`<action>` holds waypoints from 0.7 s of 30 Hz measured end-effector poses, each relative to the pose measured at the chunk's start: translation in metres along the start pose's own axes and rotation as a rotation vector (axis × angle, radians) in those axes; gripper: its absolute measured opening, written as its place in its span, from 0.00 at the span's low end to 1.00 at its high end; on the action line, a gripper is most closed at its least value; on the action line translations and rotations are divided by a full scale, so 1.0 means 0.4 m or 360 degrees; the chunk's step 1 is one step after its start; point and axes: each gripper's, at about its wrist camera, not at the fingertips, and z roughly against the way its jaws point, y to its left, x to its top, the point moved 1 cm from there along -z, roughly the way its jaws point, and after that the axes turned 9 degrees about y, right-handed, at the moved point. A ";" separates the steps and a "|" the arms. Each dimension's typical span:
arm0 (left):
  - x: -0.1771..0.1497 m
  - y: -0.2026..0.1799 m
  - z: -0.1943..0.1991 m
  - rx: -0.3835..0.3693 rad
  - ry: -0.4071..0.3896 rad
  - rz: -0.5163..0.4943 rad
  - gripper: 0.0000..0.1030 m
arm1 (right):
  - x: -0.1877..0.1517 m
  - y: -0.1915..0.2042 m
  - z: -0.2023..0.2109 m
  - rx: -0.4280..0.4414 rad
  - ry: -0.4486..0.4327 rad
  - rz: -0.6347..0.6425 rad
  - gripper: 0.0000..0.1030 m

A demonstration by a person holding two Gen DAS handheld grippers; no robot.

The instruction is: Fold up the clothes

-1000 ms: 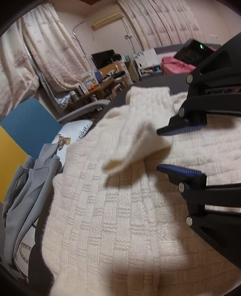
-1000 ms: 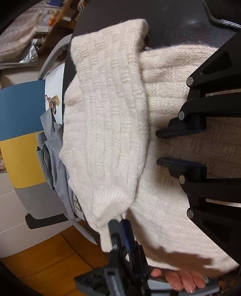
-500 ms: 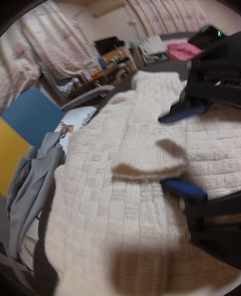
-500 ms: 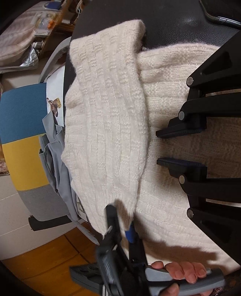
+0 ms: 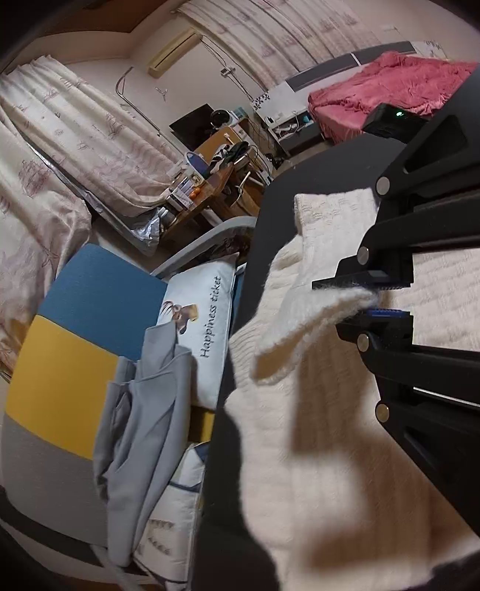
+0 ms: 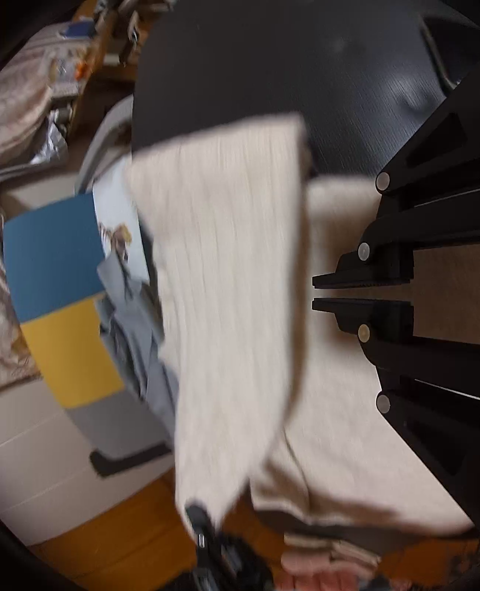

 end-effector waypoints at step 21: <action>-0.155 0.246 -0.054 0.0527 0.0022 -0.0140 0.13 | 0.022 -0.158 -0.014 -0.0082 -0.0126 -0.0453 0.00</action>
